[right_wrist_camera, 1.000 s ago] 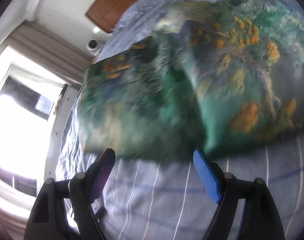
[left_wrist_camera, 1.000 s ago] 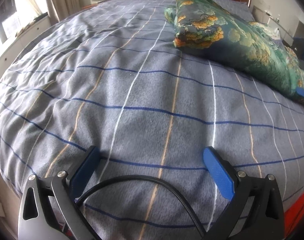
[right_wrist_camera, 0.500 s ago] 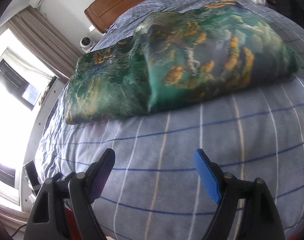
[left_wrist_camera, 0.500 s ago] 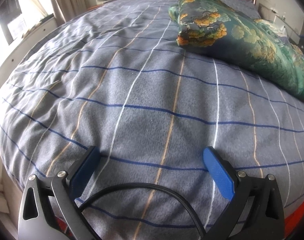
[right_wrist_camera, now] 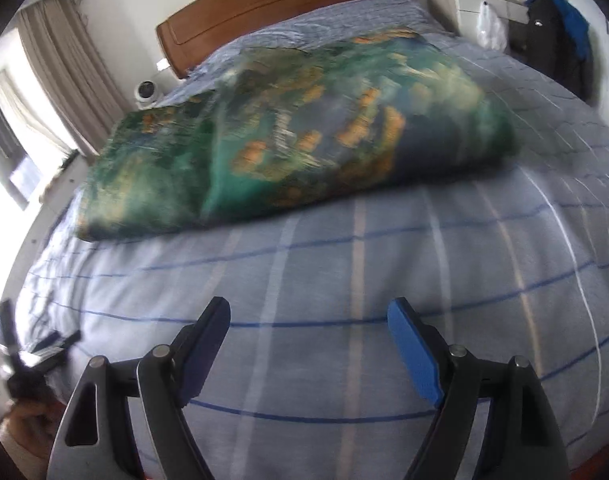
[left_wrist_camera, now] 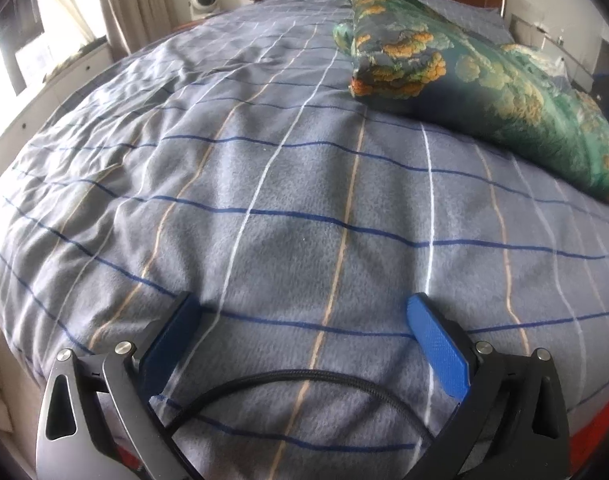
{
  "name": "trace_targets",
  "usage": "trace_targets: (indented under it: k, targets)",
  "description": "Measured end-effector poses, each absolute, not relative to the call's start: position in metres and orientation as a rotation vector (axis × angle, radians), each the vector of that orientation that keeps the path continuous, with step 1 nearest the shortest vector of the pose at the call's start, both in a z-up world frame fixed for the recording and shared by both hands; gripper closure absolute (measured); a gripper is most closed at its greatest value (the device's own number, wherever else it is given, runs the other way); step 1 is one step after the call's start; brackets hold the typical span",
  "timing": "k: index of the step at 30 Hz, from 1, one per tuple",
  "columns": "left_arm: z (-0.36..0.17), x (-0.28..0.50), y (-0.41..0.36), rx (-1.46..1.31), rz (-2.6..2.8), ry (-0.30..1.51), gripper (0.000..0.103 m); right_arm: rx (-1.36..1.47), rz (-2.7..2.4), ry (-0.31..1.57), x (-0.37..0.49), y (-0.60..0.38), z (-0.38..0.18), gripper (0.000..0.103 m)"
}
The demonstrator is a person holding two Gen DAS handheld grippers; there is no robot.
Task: Fold large clothes
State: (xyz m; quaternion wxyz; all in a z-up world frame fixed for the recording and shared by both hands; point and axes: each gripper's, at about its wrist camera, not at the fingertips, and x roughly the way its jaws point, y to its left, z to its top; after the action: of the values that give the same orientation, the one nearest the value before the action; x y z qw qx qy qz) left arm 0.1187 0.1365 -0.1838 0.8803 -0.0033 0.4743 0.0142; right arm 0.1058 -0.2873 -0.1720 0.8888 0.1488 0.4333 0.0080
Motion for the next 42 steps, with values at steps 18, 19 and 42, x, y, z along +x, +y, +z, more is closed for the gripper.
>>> trace_targets:
  k: [18,19,42]
  targets:
    - [-0.042,0.216,-0.001,0.041,-0.222,0.768,0.001,0.714,0.076,0.760,0.084,-0.389,-0.166,0.012]
    - [-0.043,0.235,-0.017,0.042,-0.224,0.771,0.001,0.745,0.059,0.735,0.086,-0.404,-0.162,0.012]
    - [-0.160,0.392,-0.135,0.276,0.014,0.930,0.001,1.113,0.327,0.805,0.250,-0.509,-0.207,0.052]
